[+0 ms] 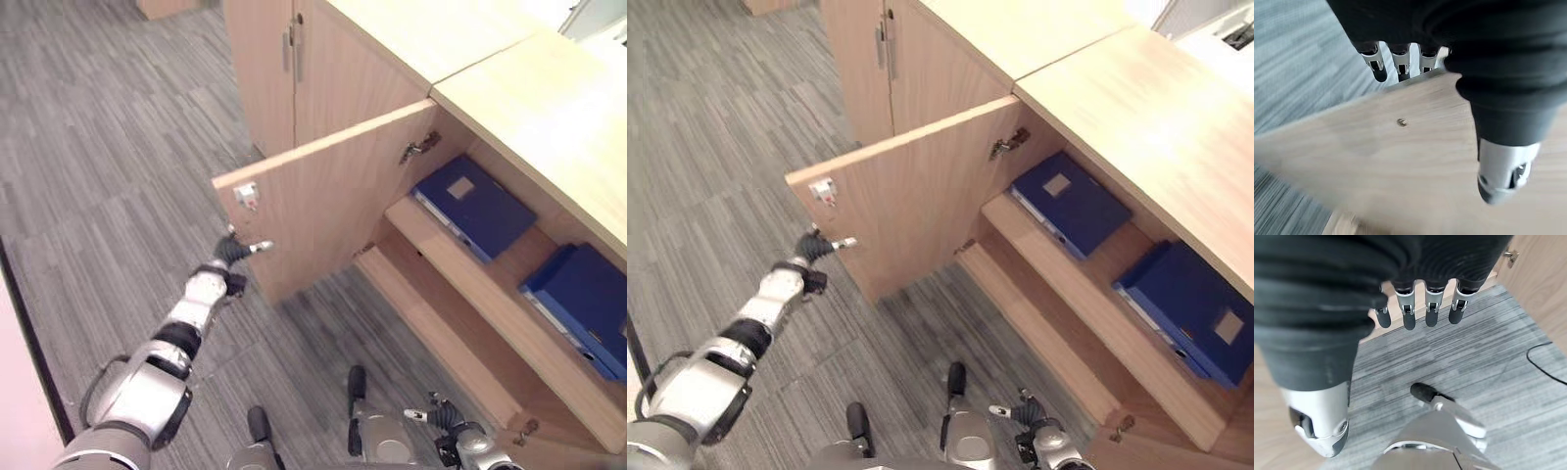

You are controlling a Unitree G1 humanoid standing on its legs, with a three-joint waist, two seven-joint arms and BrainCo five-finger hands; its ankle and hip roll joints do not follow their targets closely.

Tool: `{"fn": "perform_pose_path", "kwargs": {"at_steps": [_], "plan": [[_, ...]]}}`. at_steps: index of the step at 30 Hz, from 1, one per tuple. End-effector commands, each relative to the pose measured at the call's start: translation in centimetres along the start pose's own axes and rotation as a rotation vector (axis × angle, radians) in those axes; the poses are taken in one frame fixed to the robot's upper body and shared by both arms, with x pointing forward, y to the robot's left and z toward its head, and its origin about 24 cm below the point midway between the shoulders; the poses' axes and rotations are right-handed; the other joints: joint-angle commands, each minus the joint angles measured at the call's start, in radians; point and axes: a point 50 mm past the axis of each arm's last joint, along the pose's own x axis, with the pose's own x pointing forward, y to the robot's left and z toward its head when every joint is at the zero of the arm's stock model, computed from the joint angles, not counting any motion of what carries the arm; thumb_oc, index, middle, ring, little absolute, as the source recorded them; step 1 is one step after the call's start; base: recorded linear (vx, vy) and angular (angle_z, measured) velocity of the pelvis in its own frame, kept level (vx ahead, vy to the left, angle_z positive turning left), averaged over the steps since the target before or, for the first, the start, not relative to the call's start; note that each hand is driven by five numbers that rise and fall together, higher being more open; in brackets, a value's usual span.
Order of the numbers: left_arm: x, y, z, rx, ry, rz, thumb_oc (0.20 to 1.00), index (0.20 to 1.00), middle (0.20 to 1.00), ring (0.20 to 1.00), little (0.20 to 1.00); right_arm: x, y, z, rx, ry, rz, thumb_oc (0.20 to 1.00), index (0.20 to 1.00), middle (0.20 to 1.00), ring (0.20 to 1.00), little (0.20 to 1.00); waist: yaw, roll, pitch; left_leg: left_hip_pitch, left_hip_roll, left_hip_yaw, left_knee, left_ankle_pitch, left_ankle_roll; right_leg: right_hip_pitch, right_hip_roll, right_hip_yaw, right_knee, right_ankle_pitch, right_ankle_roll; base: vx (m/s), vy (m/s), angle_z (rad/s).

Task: Put the empty folder in the office cabinet

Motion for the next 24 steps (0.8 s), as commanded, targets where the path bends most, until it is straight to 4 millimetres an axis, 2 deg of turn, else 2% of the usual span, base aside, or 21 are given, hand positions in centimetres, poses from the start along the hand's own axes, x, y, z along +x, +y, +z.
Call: {"fn": "perform_pose_path", "kwargs": {"at_steps": [1, 2, 4, 5, 8, 10, 14, 15, 17, 18, 19, 21, 24], "plan": [[-0.9, -6.7, -0.4, 0.068, -0.052, -0.321, 1.000, 1.000, 1.000, 1.000, 1.000, 0.0, -0.8, -0.4, 0.022, 0.028, -0.025, 1.000, 1.000, 1.000, 1.000, 1.000, -0.012, 0.044, -0.052, -0.060, 0.003, -0.061, 0.088, -0.046, 0.004, -0.009, -0.070, 0.043, 0.093, -0.101, 0.121, 0.08, 0.062, 0.17], [-0.9, -6.7, -0.4, 0.068, -0.051, -0.322, 1.000, 1.000, 1.000, 1.000, 1.000, 0.0, -0.8, -0.4, 0.022, 0.029, -0.025, 1.000, 1.000, 1.000, 1.000, 1.000, -0.012, 0.043, -0.053, -0.058, 0.003, -0.061, 0.088, -0.046, 0.004, -0.008, -0.070, 0.043, 0.092, -0.101, 0.121, 0.05, 0.045, 0.09], [-2.6, -7.0, -2.4, 0.057, -0.008, -0.378, 1.000, 1.000, 1.000, 1.000, 1.000, -0.2, -1.0, -1.2, 0.052, 0.052, -0.031, 1.000, 1.000, 1.000, 1.000, 1.000, -0.003, 0.056, -0.072, -0.040, -0.006, -0.063, 0.084, -0.054, 0.009, 0.015, -0.080, 0.036, 0.090, -0.105, 0.125, 0.07, 0.070, 0.07], [-4.2, -7.1, -3.5, 0.049, 0.010, -0.427, 1.000, 1.000, 1.000, 1.000, 1.000, -0.4, -1.0, -2.0, 0.080, 0.077, -0.034, 1.000, 1.000, 1.000, 1.000, 1.000, 0.004, 0.063, -0.089, -0.024, -0.015, -0.065, 0.080, -0.061, 0.014, 0.032, -0.088, 0.032, 0.090, -0.107, 0.128, 0.09, 0.095, 0.04], [-6.3, -7.3, -5.5, -0.005, 0.066, -0.465, 1.000, 1.000, 1.000, 1.000, 1.000, -0.4, -0.8, -2.1, 0.114, 0.089, -0.034, 1.000, 1.000, 1.000, 1.000, 1.000, 0.016, 0.075, -0.093, 0.011, -0.025, -0.044, 0.063, -0.070, 0.027, 0.027, -0.098, 0.009, 0.119, -0.099, 0.139, 0.02, 0.077, 0.06], [-6.6, -7.3, -5.6, -0.004, 0.068, -0.472, 1.000, 1.000, 1.000, 1.000, 1.000, -0.3, -0.8, -1.9, 0.125, 0.085, -0.036, 1.000, 1.000, 1.000, 1.000, 1.000, 0.021, 0.077, -0.089, 0.020, -0.025, -0.030, 0.059, -0.070, 0.030, 0.022, -0.099, 0.006, 0.134, -0.097, 0.142, -0.03, 0.037, -0.21], [-7.4, -7.4, -5.7, 0.022, 0.062, -0.516, 1.000, 1.000, 1.000, 1.000, 1.000, -0.1, -0.6, -1.2, 0.164, 0.074, -0.034, 1.000, 1.000, 1.000, 1.000, 1.000, 0.022, 0.105, -0.076, 0.042, -0.012, 0.012, 0.053, -0.063, 0.032, -0.005, -0.111, -0.026, 0.233, -0.103, 0.151, -0.06, 0.012, -0.36], [-7.6, -7.3, -5.8, 0.028, 0.062, -0.524, 1.000, 1.000, 1.000, 1.000, 1.000, -0.1, -0.6, -1.1, 0.162, 0.071, -0.031, 1.000, 1.000, 1.000, 1.000, 1.000, 0.027, 0.115, -0.075, 0.044, -0.008, 0.028, 0.055, -0.063, 0.035, -0.008, -0.122, -0.069, 0.264, -0.107, 0.148, -0.08, 0.025, -0.49], [-8.1, -7.1, -6.2, 0.041, 0.082, -0.535, 1.000, 1.000, 1.000, 1.000, 1.000, 0.0, -0.5, -0.9, 0.146, 0.072, -0.027, 1.000, 1.000, 1.000, 1.000, 1.000, 0.042, 0.132, -0.077, 0.051, -0.003, 0.070, 0.064, -0.069, 0.037, 0.014, -0.164, -0.220, 0.323, -0.144, 0.125, -0.04, 0.018, -0.77], [-8.3, -7.0, -6.6, 0.037, 0.102, -0.534, 1.000, 1.000, 1.000, 1.000, 1.000, 0.0, -0.4, -1.1, 0.133, 0.078, -0.022, 1.000, 1.000, 1.000, 1.000, 1.000, 0.056, 0.132, -0.092, 0.054, -0.007, 0.085, 0.063, -0.079, 0.033, 0.040, -0.171, -0.273, 0.313, -0.160, 0.126, -0.03, -0.057, -0.83], [-8.8, -7.2, -7.1, 0.020, 0.117, -0.530, 1.000, 1.000, 1.000, 1.000, 1.000, -0.1, -0.2, -1.3, 0.120, 0.085, -0.020, 1.000, 1.000, 1.000, 1.000, 1.000, 0.053, 0.130, -0.099, 0.057, -0.006, 0.116, 0.068, -0.067, 0.036, 0.057, -0.182, -0.320, 0.294, -0.141, 0.112, -0.01, -0.093, -0.85], [-9.2, -8.0, -7.8, -0.024, 0.141, -0.524, 1.000, 1.000, 1.000, 1.000, 1.000, -0.2, -0.2, -2.0, 0.101, 0.112, -0.015, 1.000, 1.000, 1.000, 1.000, 1.000, 0.043, 0.140, -0.127, 0.071, -0.002, 0.148, 0.072, -0.060, 0.028, 0.075, -0.158, -0.291, 0.223, -0.140, 0.102, 0.05, -0.154, -0.80], [-9.2, -8.7, -8.1, -0.073, 0.159, -0.500, 1.000, 1.000, 1.000, 1.000, 1.000, -0.4, -0.4, -2.4, 0.085, 0.123, -0.018, 1.000, 1.000, 1.000, 1.000, 1.000, 0.032, 0.150, -0.138, 0.080, 0.012, 0.169, 0.077, -0.055, 0.018, 0.092, -0.129, -0.278, 0.172, -0.139, 0.098, 0.04, -0.159, -0.62]]}}
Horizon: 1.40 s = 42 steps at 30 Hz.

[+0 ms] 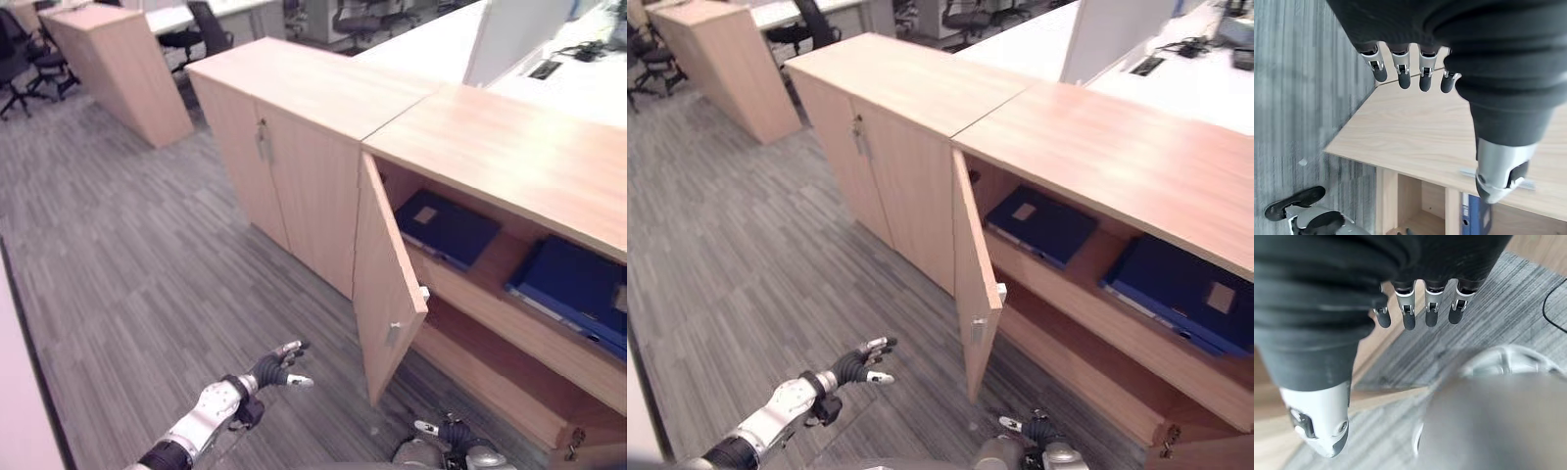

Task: Put the empty folder in the office cabinet

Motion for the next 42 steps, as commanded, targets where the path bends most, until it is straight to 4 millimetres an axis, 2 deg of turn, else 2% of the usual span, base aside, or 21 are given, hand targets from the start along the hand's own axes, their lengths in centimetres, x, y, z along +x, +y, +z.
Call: {"fn": "perform_pose_path", "kwargs": {"at_steps": [1, 3, 5, 6, 7, 8, 9, 10, 11, 13, 14, 15, 17, 19, 21, 24, 29, 34, 36, 41, 42], "plan": [[1.1, 0.8, 3.2, 0.020, -0.133, 0.036, 1.000, 1.000, 1.000, 1.000, 1.000, 0.1, 1.1, 0.0, -0.014, 0.007, 0.022, 1.000, 1.000, 1.000, 1.000, 1.000, -0.021, -0.020, 0.003, -0.075, -0.032, -0.076, 0.071, -0.016, 0.006, 0.093, 0.016, 0.071, -0.225, 0.116, 0.109, 0.01, -0.203, -0.72], [1.7, 0.6, 3.1, 0.003, -0.121, 0.057, 1.000, 1.000, 1.000, 1.000, 1.000, 0.0, 1.1, 0.1, -0.035, -0.001, 0.031, 1.000, 1.000, 1.000, 1.000, 1.000, -0.042, -0.020, -0.002, -0.061, -0.006, -0.070, 0.111, -0.040, -0.015, 0.110, 0.048, 0.118, -0.249, 0.086, 0.108, 0.04, -0.183, -0.63], [2.5, 0.6, 3.3, -0.005, -0.108, 0.095, 1.000, 1.000, 1.000, 1.000, 1.000, 0.0, 1.1, -0.3, -0.051, 0.004, 0.035, 1.000, 1.000, 1.000, 1.000, 1.000, -0.062, -0.036, 0.004, -0.073, 0.048, -0.041, 0.204, -0.048, -0.036, 0.128, 0.078, 0.157, -0.272, 0.063, 0.085, 0.08, -0.254, -0.82], [3.5, 0.5, 3.8, -0.026, -0.108, 0.124, 1.000, 1.000, 1.000, 1.000, 1.000, -0.2, 0.9, -0.7, -0.049, 0.011, 0.026, 1.000, 1.000, 1.000, 1.000, 1.000, -0.078, -0.045, 0.006, -0.096, 0.119, -0.019, 0.298, 0.018, -0.075, 0.160, 0.118, 0.181, -0.305, 0.043, 0.058, 0.15, -0.235, -1.02], [3.6, 0.5, 3.9, -0.026, -0.110, 0.124, 1.000, 1.000, 1.000, 1.000, 1.000, -0.1, 0.9, -0.7, -0.049, 0.010, 0.024, 1.000, 1.000, 1.000, 1.000, 1.000, -0.076, -0.042, 0.008, -0.097, 0.127, -0.020, 0.305, 0.019, -0.082, 0.163, 0.125, 0.182, -0.309, 0.043, 0.054, 0.10, -0.263, -0.97], [4.4, 0.7, 4.9, -0.046, -0.129, 0.164, 1.000, 1.000, 1.000, 1.000, 1.000, -0.1, 0.3, -0.5, -0.056, 0.007, 0.007, 1.000, 1.000, 1.000, 1.000, 1.000, -0.090, -0.051, 0.016, -0.120, 0.166, -0.037, 0.393, 0.113, -0.092, 0.167, 0.163, 0.219, -0.321, 0.051, 0.019, 0.12, -0.130, -1.17], [5.3, 0.6, 6.4, -0.039, -0.158, 0.176, 1.000, 1.000, 1.000, 1.000, 1.000, -0.1, -0.3, -0.6, -0.063, 0.013, -0.012, 1.000, 1.000, 1.000, 1.000, 1.000, -0.094, -0.062, 0.013, -0.155, 0.138, -0.137, 0.395, 0.115, -0.079, 0.178, 0.172, 0.274, -0.339, 0.047, 0.018, 0.18, -0.092, -1.33], [5.8, 0.6, 7.3, -0.036, -0.177, 0.185, 1.000, 1.000, 1.000, 1.000, 1.000, -0.1, -0.7, -0.5, -0.066, 0.014, -0.021, 1.000, 1.000, 1.000, 1.000, 1.000, -0.093, -0.067, 0.012, -0.176, 0.102, -0.200, 0.364, 0.082, -0.066, 0.179, 0.170, 0.312, -0.339, 0.045, 0.023, 0.14, 0.011, -1.29], [5.8, 0.6, 7.4, -0.036, -0.178, 0.185, 1.000, 1.000, 1.000, 1.000, 1.000, -0.1, -0.7, -0.5, -0.066, 0.014, -0.021, 1.000, 1.000, 1.000, 1.000, 1.000, -0.093, -0.069, 0.010, -0.178, 0.099, -0.199, 0.359, 0.086, -0.064, 0.175, 0.167, 0.312, -0.338, 0.047, 0.023, 0.10, 0.054, -0.78], [6.3, 0.6, 8.4, -0.045, -0.200, 0.194, 1.000, 1.000, 1.000, 1.000, 1.000, -0.1, -1.1, -0.5, -0.077, 0.019, -0.033, 1.000, 1.000, 1.000, 1.000, 1.000, -0.083, -0.073, 0.009, -0.186, 0.042, -0.315, 0.253, 0.019, -0.047, 0.174, 0.167, 0.374, -0.332, 0.038, 0.038, 0.20, 0.085, -0.64], [6.7, 0.9, 9.5, -0.035, -0.220, 0.206, 1.000, 1.000, 1.000, 1.000, 1.000, 0.0, -1.6, -0.2, -0.086, 0.013, -0.043, 1.000, 1.000, 1.000, 1.000, 1.000, -0.062, -0.070, 0.012, -0.219, 0.003, -0.455, 0.182, 0.032, -0.053, 0.189, 0.184, 0.443, -0.333, 0.027, 0.048, 0.23, 0.072, -0.83], [6.7, 1.0, 9.5, -0.034, -0.220, 0.206, 1.000, 1.000, 1.000, 1.000, 1.000, 0.0, -1.6, -0.1, -0.086, 0.013, -0.043, 1.000, 1.000, 1.000, 1.000, 1.000, -0.063, -0.070, 0.011, -0.222, 0.002, -0.456, 0.180, 0.035, -0.053, 0.186, 0.183, 0.442, -0.333, 0.029, 0.048, 0.24, 0.037, -1.05], [6.9, 1.8, 10.9, -0.008, -0.243, 0.234, 1.000, 1.000, 1.000, 1.000, 1.000, 0.2, -1.7, 0.6, -0.091, -0.003, -0.048, 1.000, 1.000, 1.000, 1.000, 1.000, -0.057, -0.067, 0.013, -0.257, -0.017, -0.548, 0.143, 0.064, -0.063, 0.191, 0.201, 0.506, -0.337, 0.026, 0.056, 0.15, 0.002, -1.28], [6.8, 3.5, 11.2, -0.001, -0.230, 0.298, 1.000, 1.000, 1.000, 1.000, 1.000, 0.2, -1.0, 0.7, -0.121, -0.007, -0.015, 1.000, 1.000, 1.000, 1.000, 1.000, -0.066, -0.061, 0.011, -0.237, -0.010, -0.583, 0.097, 0.069, -0.070, 0.192, 0.220, 0.593, -0.336, 0.019, 0.060, 0.18, 0.049, -1.08], [6.7, 4.1, 11.0, -0.007, -0.216, 0.324, 1.000, 1.000, 1.000, 1.000, 1.000, 0.1, -0.8, 0.5, -0.136, -0.007, -0.002, 1.000, 1.000, 1.000, 1.000, 1.000, -0.072, -0.057, 0.003, -0.214, -0.004, -0.568, 0.082, 0.071, -0.071, 0.193, 0.223, 0.613, -0.338, 0.020, 0.064, 0.16, 0.072, -1.31], [6.1, 6.3, 10.8, -0.012, -0.184, 0.404, 1.000, 1.000, 1.000, 1.000, 1.000, 0.0, 0.1, 0.0, -0.175, -0.006, 0.041, 1.000, 1.000, 1.000, 1.000, 1.000, -0.094, -0.055, -0.025, -0.139, 0.001, -0.485, 0.021, 0.070, -0.065, 0.197, 0.220, 0.656, -0.342, 0.024, 0.074, 0.20, 0.100, -0.99], [3.9, 11.3, 12.6, 0.009, -0.193, 0.560, 1.000, 1.000, 1.000, 1.000, 1.000, -0.4, 1.0, -1.3, -0.187, 0.012, 0.088, 1.000, 1.000, 1.000, 1.000, 1.000, -0.148, -0.066, -0.056, -0.069, -0.012, -0.367, -0.015, 0.042, -0.046, 0.174, 0.193, 0.725, -0.345, 0.055, 0.117, 0.10, 0.103, -0.86], [2.8, 13.2, 13.9, 0.042, -0.225, 0.612, 1.000, 1.000, 1.000, 1.000, 1.000, -0.6, 1.1, -2.5, -0.186, 0.049, 0.098, 1.000, 1.000, 1.000, 1.000, 1.000, -0.154, -0.072, -0.066, -0.059, -0.029, -0.342, -0.015, 0.021, -0.033, 0.162, 0.170, 0.723, -0.348, 0.072, 0.139, 0.01, 0.089, -0.33], [2.7, 12.9, 13.7, 0.010, -0.253, 0.607, 1.000, 1.000, 1.000, 1.000, 1.000, -0.8, 1.2, -3.1, -0.168, 0.068, 0.096, 1.000, 1.000, 1.000, 1.000, 1.000, -0.147, -0.079, -0.066, -0.061, -0.042, -0.344, -0.015, 0.013, -0.023, 0.155, 0.154, 0.710, -0.347, 0.082, 0.150, -0.06, 0.124, -0.11], [3.5, 9.4, 9.7, -0.023, -0.210, 0.502, 1.000, 1.000, 1.000, 1.000, 1.000, -0.8, 1.4, -3.5, -0.119, 0.098, 0.079, 1.000, 1.000, 1.000, 1.000, 1.000, -0.112, -0.090, -0.064, -0.062, -0.064, -0.347, -0.015, -0.004, -0.004, 0.142, 0.127, 0.674, -0.339, 0.099, 0.165, -0.05, 0.074, -0.02], [3.5, 9.4, 9.6, -0.023, -0.209, 0.502, 1.000, 1.000, 1.000, 1.000, 1.000, -0.8, 1.4, -3.6, -0.119, 0.099, 0.079, 1.000, 1.000, 1.000, 1.000, 1.000, -0.111, -0.090, -0.065, -0.062, -0.065, -0.347, -0.015, -0.005, -0.004, 0.142, 0.127, 0.674, -0.340, 0.099, 0.165, -0.05, 0.070, 0.01]]}}
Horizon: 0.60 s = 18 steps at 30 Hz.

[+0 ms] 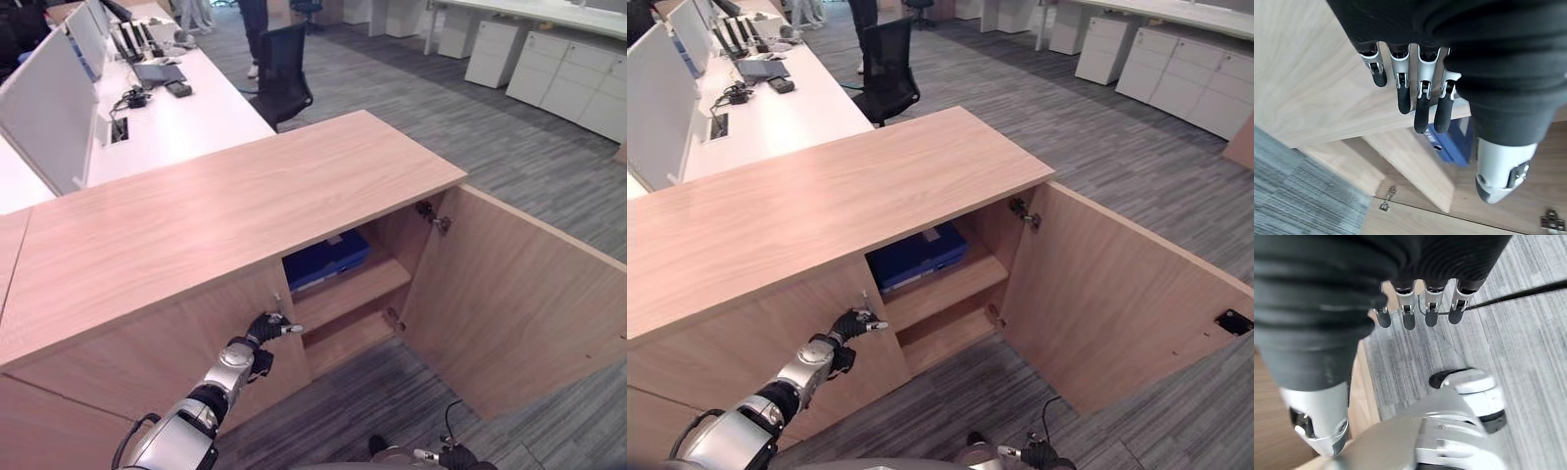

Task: Put the empty folder in the office cabinet

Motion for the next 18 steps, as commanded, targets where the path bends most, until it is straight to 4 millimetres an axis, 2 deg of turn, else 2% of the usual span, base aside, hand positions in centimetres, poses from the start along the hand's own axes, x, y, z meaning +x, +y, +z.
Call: {"fn": "perform_pose_path", "kwargs": {"at_steps": [1, 5, 7, 8, 9, 11, 14, 17, 18], "plan": [[0.5, 1.0, 3.1, -0.021, -0.156, 0.029, 1.000, 1.000, 1.000, 1.000, 1.000, 0.1, -0.1, -0.5, -0.005, 0.050, -0.019, 1.000, 1.000, 1.000, 1.000, 1.000, 0.043, -0.010, -0.027, 0.019, 0.036, -0.030, 0.013, -0.054, -0.039, -0.030, -0.045, -0.076, 0.065, -0.031, 0.107, -0.05, 0.065, 0.06], [-1.2, -2.1, -2.3, 0.000, 0.003, -0.076, 1.000, 1.000, 1.000, 1.000, 1.000, 0.2, -0.3, -0.2, 0.059, 0.048, -0.035, 1.000, 1.000, 1.000, 1.000, 1.000, 0.064, -0.012, -0.014, 0.017, 0.027, -0.029, 0.013, -0.055, -0.029, -0.040, -0.059, -0.108, 0.091, -0.018, 0.107, -0.06, 0.059, 0.08], [-1.9, -3.2, -4.2, 0.051, 0.074, -0.122, 1.000, 1.000, 1.000, 1.000, 1.000, 0.5, -0.6, 0.9, 0.075, 0.027, -0.051, 1.000, 1.000, 1.000, 1.000, 1.000, 0.073, -0.002, 0.007, 0.013, 0.029, -0.021, 0.013, -0.053, -0.026, -0.078, -0.060, -0.138, 0.133, -0.005, 0.107, -0.12, 0.027, 0.08], [-2.0, -3.3, -4.7, 0.079, 0.096, -0.136, 1.000, 1.000, 1.000, 1.000, 1.000, 0.5, -0.6, 1.3, 0.079, 0.015, -0.053, 1.000, 1.000, 1.000, 1.000, 1.000, 0.079, 0.004, 0.018, 0.010, 0.033, -0.013, 0.013, -0.050, -0.026, -0.096, -0.068, -0.177, 0.155, 0.001, 0.107, -0.19, 0.006, -0.03], [-2.5, -3.4, -5.8, 0.116, 0.142, -0.148, 1.000, 1.000, 1.000, 1.000, 1.000, 0.6, -0.7, 2.0, 0.079, -0.001, -0.060, 1.000, 1.000, 1.000, 1.000, 1.000, 0.098, 0.019, 0.037, 0.006, 0.045, 0.007, 0.016, -0.046, -0.026, -0.106, -0.103, -0.289, 0.189, -0.012, 0.107, -0.22, 0.009, -0.15], [-3.5, -3.1, -7.9, 0.153, 0.228, -0.155, 1.000, 1.000, 1.000, 1.000, 1.000, 0.7, -0.5, 2.5, 0.062, -0.016, -0.053, 1.000, 1.000, 1.000, 1.000, 1.000, 0.126, 0.034, 0.042, -0.020, 0.056, 0.038, 0.022, -0.028, -0.026, -0.095, -0.160, -0.443, 0.227, -0.028, 0.079, -0.22, -0.017, -0.41], [-5.7, -2.1, -11.7, 0.173, 0.397, -0.130, 1.000, 1.000, 1.000, 1.000, 1.000, 0.8, -0.5, 2.5, 0.030, -0.011, -0.045, 1.000, 1.000, 1.000, 1.000, 1.000, 0.160, 0.028, 0.022, -0.045, 0.064, 0.091, 0.035, -0.011, -0.029, -0.021, -0.208, -0.524, 0.259, -0.037, 0.070, -0.20, -0.135, -0.95], [-6.7, -1.6, -13.1, 0.190, 0.455, -0.123, 1.000, 1.000, 1.000, 1.000, 1.000, 0.7, -0.6, 2.3, 0.017, 0.000, -0.049, 1.000, 1.000, 1.000, 1.000, 1.000, 0.182, 0.023, 0.006, -0.057, 0.067, 0.124, 0.039, 0.001, -0.035, 0.007, -0.228, -0.569, 0.246, -0.014, 0.081, -0.07, -0.106, -0.65], [-7.2, -1.1, -13.5, 0.180, 0.475, -0.100, 1.000, 1.000, 1.000, 1.000, 1.000, 0.7, -0.8, 2.2, 0.018, 0.004, -0.054, 1.000, 1.000, 1.000, 1.000, 1.000, 0.190, 0.020, 0.000, -0.057, 0.073, 0.140, 0.043, 0.004, -0.042, 0.030, -0.229, -0.587, 0.228, -0.023, 0.087, -0.10, -0.317, -0.50]]}}
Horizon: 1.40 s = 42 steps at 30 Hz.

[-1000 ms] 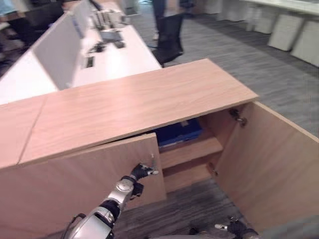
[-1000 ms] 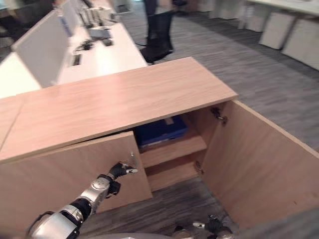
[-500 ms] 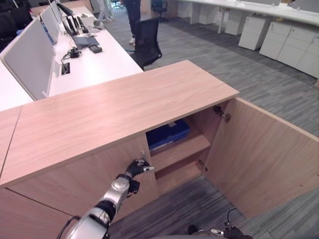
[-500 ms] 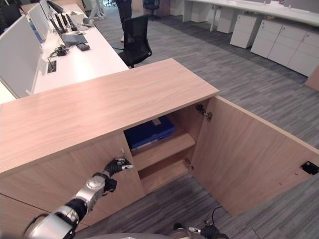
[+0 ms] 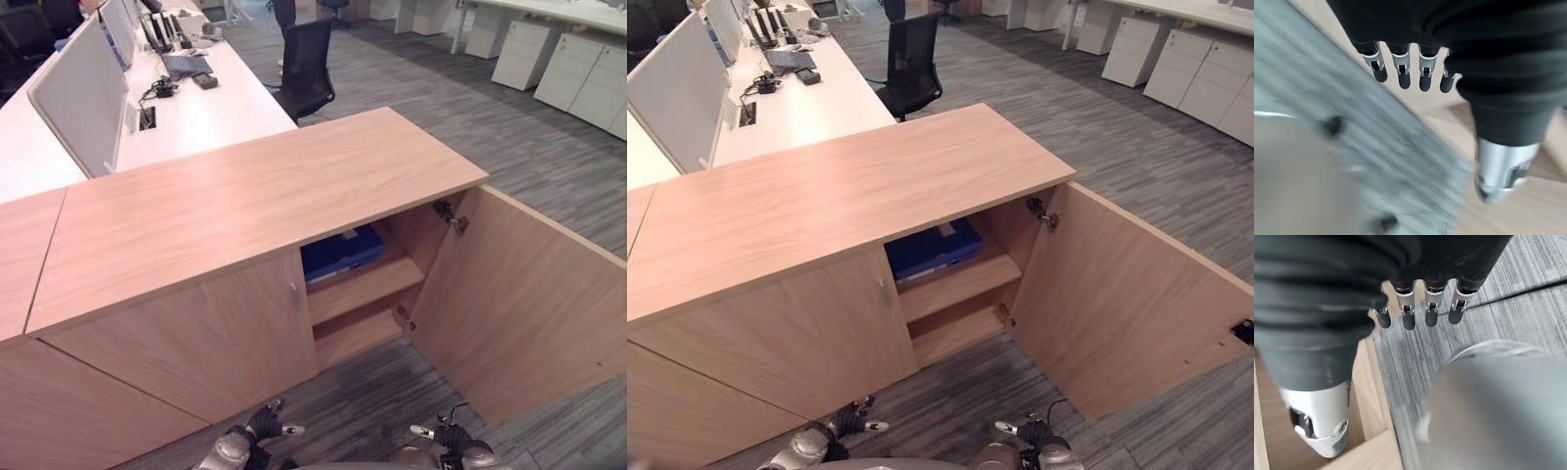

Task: Put the empty folder in the office cabinet

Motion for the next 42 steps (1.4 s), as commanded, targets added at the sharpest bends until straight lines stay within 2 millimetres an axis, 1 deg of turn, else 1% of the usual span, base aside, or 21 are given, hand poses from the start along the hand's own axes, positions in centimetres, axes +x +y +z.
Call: {"fn": "perform_pose_path", "kwargs": {"at_steps": [1, 3, 7, 9, 10, 12, 14, 16, 17, 18, 19, 20, 21, 22, 25, 28, 31, 33, 35, 37, 42], "plan": [[0.1, 1.1, 0.3, -0.012, 0.000, 0.042, 1.000, 1.000, 1.000, 1.000, 1.000, -0.1, -0.9, -0.7, -0.041, 0.034, -0.031, 1.000, 1.000, 1.000, 1.000, 1.000, 0.000, 0.001, -0.029, -0.054, 0.022, -0.032, 0.041, -0.014, -0.058, 0.104, 0.029, -0.034, -0.203, 0.070, 0.018, -0.07, -0.259, -0.40], [0.1, 1.1, 0.3, -0.012, 0.000, 0.042, 1.000, 1.000, 1.000, 1.000, 1.000, -0.1, -0.9, -0.7, -0.041, 0.035, -0.031, 1.000, 1.000, 1.000, 1.000, 1.000, 0.001, 0.001, -0.029, -0.054, 0.022, -0.031, 0.041, -0.014, -0.059, 0.104, 0.029, -0.033, -0.203, 0.071, 0.018, -0.04, -0.167, -0.45], [-0.3, 1.9, -1.1, -0.111, 0.035, 0.101, 1.000, 1.000, 1.000, 1.000, 1.000, -0.2, -1.8, -1.3, -0.011, 0.045, -0.049, 1.000, 1.000, 1.000, 1.000, 1.000, -0.032, 0.020, -0.037, -0.043, 0.094, -0.013, 0.042, 0.039, -0.106, 0.111, 0.107, 0.039, -0.284, 0.042, 0.000, -0.04, -0.339, -0.40], [-0.3, 1.9, -1.1, -0.125, 0.033, 0.104, 1.000, 1.000, 1.000, 1.000, 1.000, -0.2, -2.0, -1.2, -0.005, 0.043, -0.055, 1.000, 1.000, 1.000, 1.000, 1.000, -0.035, 0.028, -0.035, -0.036, 0.110, -0.004, 0.039, 0.050, -0.116, 0.120, 0.126, 0.046, -0.306, 0.038, -0.005, -0.05, -0.265, -0.39], [-0.3, 1.6, -1.1, -0.140, 0.036, 0.099, 1.000, 1.000, 1.000, 1.000, 1.000, -0.2, -2.4, -1.1, 0.003, 0.041, -0.066, 1.000, 1.000, 1.000, 1.000, 1.000, -0.050, 0.037, -0.030, -0.025, 0.135, 0.006, 0.040, 0.071, -0.133, 0.142, 0.159, 0.064, -0.344, 0.023, -0.013, -0.04, -0.174, -0.20], [-0.2, 1.3, -1.0, -0.146, 0.033, 0.095, 1.000, 1.000, 1.000, 1.000, 1.000, -0.2, -2.6, -1.0, 0.007, 0.041, -0.072, 1.000, 1.000, 1.000, 1.000, 1.000, -0.053, 0.045, -0.032, -0.032, 0.150, 0.009, 0.043, 0.082, -0.141, 0.141, 0.177, 0.073, -0.363, 0.022, -0.020, -0.05, -0.199, -0.28], [0.0, 1.1, -0.4, -0.162, 0.018, 0.095, 1.000, 1.000, 1.000, 1.000, 1.000, -0.2, -3.0, -0.8, 0.025, 0.034, -0.088, 1.000, 1.000, 1.000, 1.000, 1.000, -0.063, 0.060, -0.024, -0.038, 0.184, 0.017, 0.046, 0.120, -0.164, 0.148, 0.203, 0.081, -0.383, 0.011, -0.029, -0.06, -0.204, -0.39], [0.1, 0.7, 0.0, -0.194, 0.004, 0.091, 1.000, 1.000, 1.000, 1.000, 1.000, -0.1, -3.3, -0.3, 0.036, 0.023, -0.099, 1.000, 1.000, 1.000, 1.000, 1.000, -0.082, 0.065, -0.006, -0.033, 0.206, 0.014, 0.085, 0.120, -0.176, 0.155, 0.226, 0.113, -0.387, -0.012, -0.044, -0.04, -0.238, -0.19], [0.3, 0.5, 0.4, -0.205, -0.010, 0.092, 1.000, 1.000, 1.000, 1.000, 1.000, -0.1, -3.4, 0.2, 0.031, 0.013, -0.102, 1.000, 1.000, 1.000, 1.000, 1.000, -0.078, 0.065, 0.004, -0.045, 0.202, -0.037, 0.121, 0.127, -0.177, 0.150, 0.233, 0.131, -0.387, -0.012, -0.052, -0.03, -0.262, -0.82], [0.4, 0.4, 0.8, -0.211, -0.023, 0.093, 1.000, 1.000, 1.000, 1.000, 1.000, 0.0, -3.4, 0.4, 0.015, 0.003, -0.099, 1.000, 1.000, 1.000, 1.000, 1.000, -0.066, 0.054, 0.013, -0.063, 0.155, -0.166, 0.164, 0.102, -0.163, 0.137, 0.235, 0.160, -0.387, -0.005, -0.060, -0.03, -0.232, -1.16], [0.4, 0.2, 0.9, -0.214, -0.027, 0.091, 1.000, 1.000, 1.000, 1.000, 1.000, 0.0, -3.3, 0.4, 0.009, 0.002, -0.096, 1.000, 1.000, 1.000, 1.000, 1.000, -0.061, 0.043, 0.015, -0.067, 0.117, -0.220, 0.178, 0.064, -0.148, 0.126, 0.234, 0.182, -0.388, 0.002, -0.062, -0.02, -0.174, -1.64], [0.4, 0.2, 0.9, -0.214, -0.027, 0.091, 1.000, 1.000, 1.000, 1.000, 1.000, 0.0, -3.3, 0.4, 0.009, 0.001, -0.096, 1.000, 1.000, 1.000, 1.000, 1.000, -0.061, 0.043, 0.012, -0.071, 0.117, -0.220, 0.178, 0.066, -0.147, 0.123, 0.234, 0.182, -0.389, 0.005, -0.062, 0.00, -0.177, -1.39], [0.4, 0.0, 0.8, -0.213, -0.025, 0.087, 1.000, 1.000, 1.000, 1.000, 1.000, 0.0, -3.2, 0.4, 0.001, 0.000, -0.089, 1.000, 1.000, 1.000, 1.000, 1.000, -0.059, 0.025, 0.006, -0.070, 0.067, -0.247, 0.191, -0.007, -0.125, 0.111, 0.235, 0.207, -0.392, 0.009, -0.068, 0.08, -0.169, -1.13], [0.2, 0.0, 0.2, -0.208, -0.011, 0.086, 1.000, 1.000, 1.000, 1.000, 1.000, -0.1, -3.1, 0.1, 0.002, 0.009, -0.084, 1.000, 1.000, 1.000, 1.000, 1.000, -0.064, 0.017, -0.001, -0.059, 0.055, -0.200, 0.190, -0.048, -0.110, 0.117, 0.249, 0.219, -0.389, 0.006, -0.073, 0.09, -0.168, -0.69], [0.0, 0.0, -0.4, -0.206, 0.004, 0.089, 1.000, 1.000, 1.000, 1.000, 1.000, -0.1, -3.1, -0.1, 0.017, 0.011, -0.087, 1.000, 1.000, 1.000, 1.000, 1.000, -0.062, 0.016, -0.008, -0.035, 0.051, -0.193, 0.170, -0.058, -0.105, 0.119, 0.260, 0.223, -0.387, 0.006, -0.073, 0.07, -0.040, -0.20], [-0.2, 0.5, -1.0, -0.190, 0.024, 0.100, 1.000, 1.000, 1.000, 1.000, 1.000, -0.2, -3.3, -0.7, 0.068, 0.018, -0.097, 1.000, 1.000, 1.000, 1.000, 1.000, -0.071, 0.012, -0.017, -0.007, 0.046, -0.185, 0.135, -0.045, -0.108, 0.128, 0.256, 0.212, -0.387, 0.013, -0.066, 0.07, 0.011, -0.30], [-0.4, 0.9, -1.7, -0.189, 0.044, 0.111, 1.000, 1.000, 1.000, 1.000, 1.000, -0.4, -4.0, -1.1, 0.098, 0.028, -0.120, 1.000, 1.000, 1.000, 1.000, 1.000, -0.075, 0.010, -0.030, 0.015, 0.037, -0.189, 0.086, -0.043, -0.104, 0.134, 0.254, 0.209, -0.382, 0.015, -0.061, 0.06, 0.005, 0.11], [-0.8, 1.7, -2.6, -0.182, 0.067, 0.126, 1.000, 1.000, 1.000, 1.000, 1.000, -0.7, -6.6, -0.4, 0.150, 0.003, -0.193, 1.000, 1.000, 1.000, 1.000, 1.000, -0.073, 0.006, -0.039, 0.034, 0.029, -0.192, 0.048, -0.037, -0.100, 0.140, 0.251, 0.200, -0.375, 0.016, -0.055, 0.07, 0.028, 0.23], [-0.9, 1.9, -2.9, -0.174, 0.074, 0.128, 1.000, 1.000, 1.000, 1.000, 1.000, -0.8, -7.5, 0.0, 0.165, -0.010, -0.214, 1.000, 1.000, 1.000, 1.000, 1.000, -0.071, 0.006, -0.040, 0.041, 0.028, -0.192, 0.038, -0.036, -0.100, 0.142, 0.250, 0.198, -0.374, 0.016, -0.053, 0.03, 0.023, 0.19], [-1.2, 2.2, -3.4, -0.162, 0.088, 0.132, 1.000, 1.000, 1.000, 1.000, 1.000, -1.0, -9.5, 1.1, 0.179, -0.040, -0.265, 1.000, 1.000, 1.000, 1.000, 1.000, -0.065, 0.004, -0.043, 0.049, 0.028, -0.193, 0.026, -0.034, -0.099, 0.147, 0.248, 0.191, -0.372, 0.015, -0.050, 0.01, 0.006, 0.03], [-1.5, 3.1, -3.7, -0.137, 0.090, 0.139, 1.000, 1.000, 1.000, 1.000, 1.000, -2.4, -15.2, 5.9, 0.204, -0.163, -0.403, 1.000, 1.000, 1.000, 1.000, 1.000, -0.045, -0.009, -0.047, 0.052, 0.025, -0.203, 0.020, -0.036, -0.098, 0.154, 0.246, 0.181, -0.366, 0.012, -0.044, 0.00, 0.006, 0.01]]}}
